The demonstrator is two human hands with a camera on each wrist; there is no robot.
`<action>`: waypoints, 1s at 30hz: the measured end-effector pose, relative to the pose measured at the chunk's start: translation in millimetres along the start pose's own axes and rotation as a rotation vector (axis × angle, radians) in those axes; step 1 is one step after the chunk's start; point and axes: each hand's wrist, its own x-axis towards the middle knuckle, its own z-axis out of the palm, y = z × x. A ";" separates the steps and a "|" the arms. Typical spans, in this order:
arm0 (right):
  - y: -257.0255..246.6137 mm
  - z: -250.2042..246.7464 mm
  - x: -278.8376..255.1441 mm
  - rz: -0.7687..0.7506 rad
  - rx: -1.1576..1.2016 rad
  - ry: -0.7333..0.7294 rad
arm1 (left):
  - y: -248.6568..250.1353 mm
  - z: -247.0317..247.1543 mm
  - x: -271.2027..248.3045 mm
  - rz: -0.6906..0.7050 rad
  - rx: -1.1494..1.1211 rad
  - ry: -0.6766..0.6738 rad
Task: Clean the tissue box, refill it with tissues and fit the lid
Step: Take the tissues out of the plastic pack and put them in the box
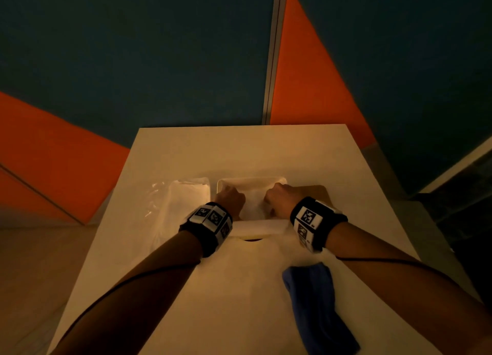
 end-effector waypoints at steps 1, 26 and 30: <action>-1.1 0.3 0.3 -0.001 -0.004 0.001 | -1.1 -0.5 0.0 0.008 -0.007 -0.010; -2.7 -6.4 -11.6 0.036 0.155 -0.012 | -55.6 57.3 -81.1 -0.425 -0.852 0.937; -4.5 -19.1 -15.5 0.026 0.211 0.038 | -62.6 93.6 -94.0 -0.573 -0.784 0.286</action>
